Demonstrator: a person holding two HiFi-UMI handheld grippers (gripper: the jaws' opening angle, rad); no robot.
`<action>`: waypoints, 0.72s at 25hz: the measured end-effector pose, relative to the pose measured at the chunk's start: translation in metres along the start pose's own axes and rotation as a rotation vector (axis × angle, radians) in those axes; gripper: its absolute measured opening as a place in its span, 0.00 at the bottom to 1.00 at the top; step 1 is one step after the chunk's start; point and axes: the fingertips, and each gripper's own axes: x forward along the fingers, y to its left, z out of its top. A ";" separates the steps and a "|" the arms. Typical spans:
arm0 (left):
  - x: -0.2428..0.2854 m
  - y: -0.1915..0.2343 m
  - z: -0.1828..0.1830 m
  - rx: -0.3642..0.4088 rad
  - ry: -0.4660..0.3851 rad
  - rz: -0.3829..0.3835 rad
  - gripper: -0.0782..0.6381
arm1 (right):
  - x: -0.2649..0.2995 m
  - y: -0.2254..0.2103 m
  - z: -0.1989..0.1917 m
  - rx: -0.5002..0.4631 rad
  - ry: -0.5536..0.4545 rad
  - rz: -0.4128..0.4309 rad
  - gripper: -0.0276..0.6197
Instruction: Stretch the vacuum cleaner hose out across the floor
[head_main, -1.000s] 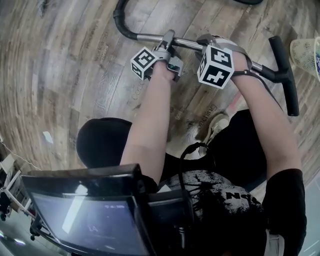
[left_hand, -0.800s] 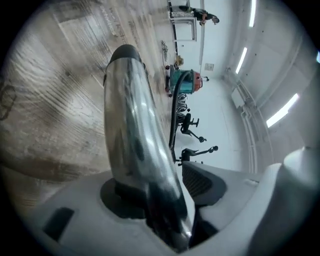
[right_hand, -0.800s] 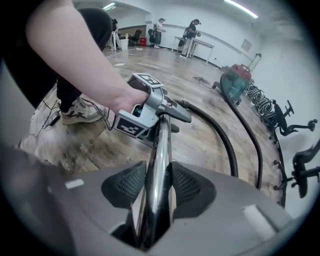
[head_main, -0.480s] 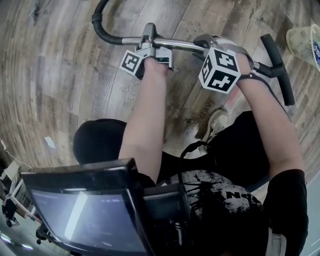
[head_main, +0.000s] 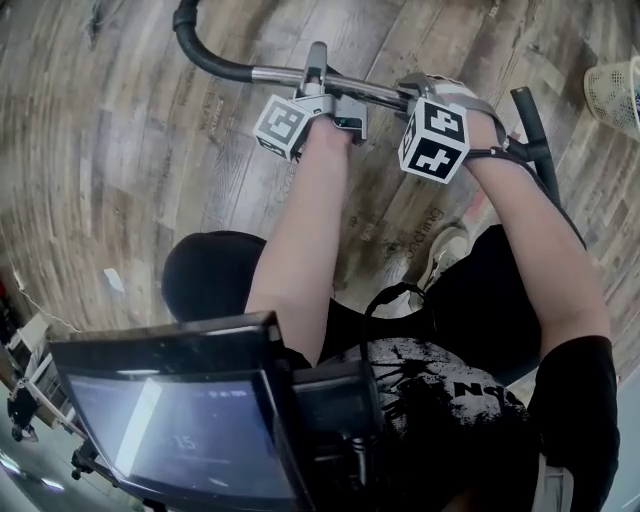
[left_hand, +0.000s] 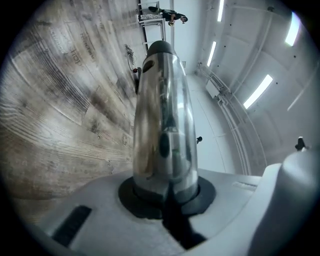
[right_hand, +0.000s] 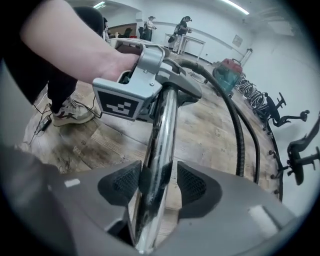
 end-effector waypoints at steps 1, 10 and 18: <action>0.000 -0.002 0.000 0.008 0.005 -0.002 0.16 | 0.004 0.001 0.000 0.001 0.006 0.005 0.40; 0.000 -0.017 -0.007 -0.025 -0.012 0.005 0.16 | 0.021 0.000 -0.017 0.035 0.064 -0.009 0.19; 0.001 -0.038 0.000 0.012 0.000 -0.102 0.16 | 0.012 0.004 -0.003 0.072 0.007 0.054 0.19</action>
